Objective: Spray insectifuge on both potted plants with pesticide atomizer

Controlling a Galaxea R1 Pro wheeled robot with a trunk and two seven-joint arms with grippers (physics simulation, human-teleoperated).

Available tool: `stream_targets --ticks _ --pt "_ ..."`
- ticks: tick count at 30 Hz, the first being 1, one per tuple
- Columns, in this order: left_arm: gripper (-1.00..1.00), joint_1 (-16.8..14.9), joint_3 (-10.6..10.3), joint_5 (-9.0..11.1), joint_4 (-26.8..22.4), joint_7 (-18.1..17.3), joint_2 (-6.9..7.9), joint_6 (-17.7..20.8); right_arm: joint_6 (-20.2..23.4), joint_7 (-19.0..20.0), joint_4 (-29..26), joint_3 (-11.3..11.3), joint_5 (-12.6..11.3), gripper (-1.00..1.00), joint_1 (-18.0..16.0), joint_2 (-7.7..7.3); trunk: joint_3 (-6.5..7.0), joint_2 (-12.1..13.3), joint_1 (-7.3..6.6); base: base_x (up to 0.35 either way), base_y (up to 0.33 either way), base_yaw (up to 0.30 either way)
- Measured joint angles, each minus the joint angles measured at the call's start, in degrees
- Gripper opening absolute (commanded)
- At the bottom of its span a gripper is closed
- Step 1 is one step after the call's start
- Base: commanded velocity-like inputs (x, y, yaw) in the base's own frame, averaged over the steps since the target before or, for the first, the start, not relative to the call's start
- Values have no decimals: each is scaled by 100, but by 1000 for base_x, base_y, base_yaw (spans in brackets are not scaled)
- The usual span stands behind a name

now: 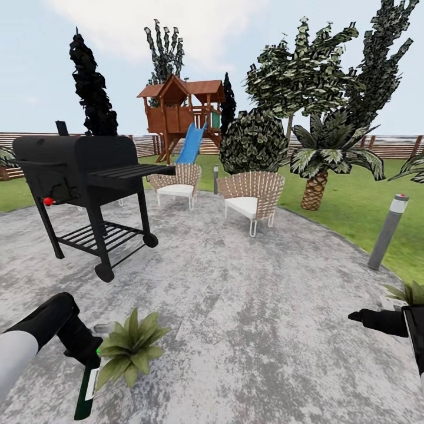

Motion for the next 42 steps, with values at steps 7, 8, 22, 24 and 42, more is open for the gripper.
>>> stream_targets --ticks 7,8,22,24,42 --pt "-100 1 24 5 -10 1 -142 -3 -1 -4 5 -8 3 100 -3 1 -6 0 0 0 0 50" --pt "-100 1 25 6 -8 0 -142 -1 -1 -5 5 -8 2 100 -2 1 -12 0 0 0 0 173" --pt "-100 1 16 498 -5 9 -145 -2 -1 -5 6 -5 7 100 -1 1 -100 0 0 0 0 194" --pt "-100 1 11 500 -3 14 -146 -2 -1 -7 9 -2 9 100 -1 2 -113 0 0 0 0 196" --pt "-100 0 1 481 0 35 -424 -20 -4 -5 9 8 8 100 0 5 -181 0 0 0 0 102"
